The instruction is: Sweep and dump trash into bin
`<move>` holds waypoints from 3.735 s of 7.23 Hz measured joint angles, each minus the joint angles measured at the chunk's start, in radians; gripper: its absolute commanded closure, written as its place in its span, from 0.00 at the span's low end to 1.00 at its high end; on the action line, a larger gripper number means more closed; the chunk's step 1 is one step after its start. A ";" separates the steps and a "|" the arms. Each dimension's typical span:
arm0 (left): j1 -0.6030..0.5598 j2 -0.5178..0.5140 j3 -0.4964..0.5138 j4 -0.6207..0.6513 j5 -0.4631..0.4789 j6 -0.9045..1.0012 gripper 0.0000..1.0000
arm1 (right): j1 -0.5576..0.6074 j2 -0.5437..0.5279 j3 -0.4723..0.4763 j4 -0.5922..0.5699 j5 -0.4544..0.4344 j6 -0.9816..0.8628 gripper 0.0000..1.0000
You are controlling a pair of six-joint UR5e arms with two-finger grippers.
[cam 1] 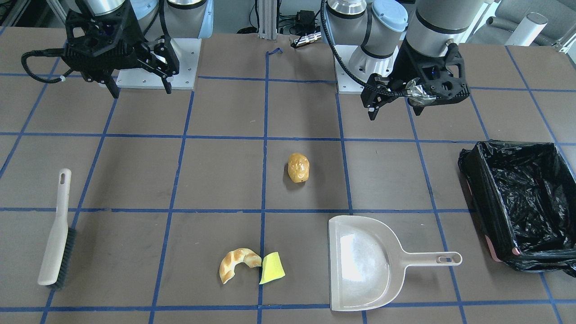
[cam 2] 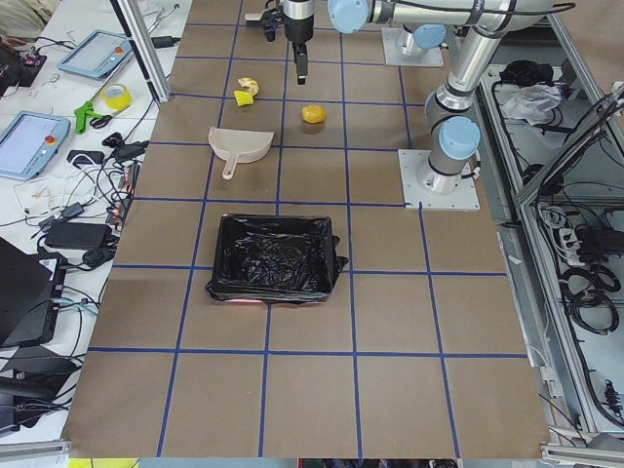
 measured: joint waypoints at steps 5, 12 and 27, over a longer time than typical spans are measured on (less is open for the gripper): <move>-0.024 0.000 -0.001 0.020 0.003 0.027 0.00 | -0.036 0.016 0.010 -0.008 0.001 -0.034 0.00; 0.031 -0.060 -0.002 0.180 0.007 -0.167 0.00 | -0.346 0.319 0.093 -0.239 -0.067 -0.435 0.00; 0.127 -0.454 0.029 0.676 0.130 -0.887 0.03 | -0.462 0.434 0.235 -0.461 -0.141 -0.461 0.85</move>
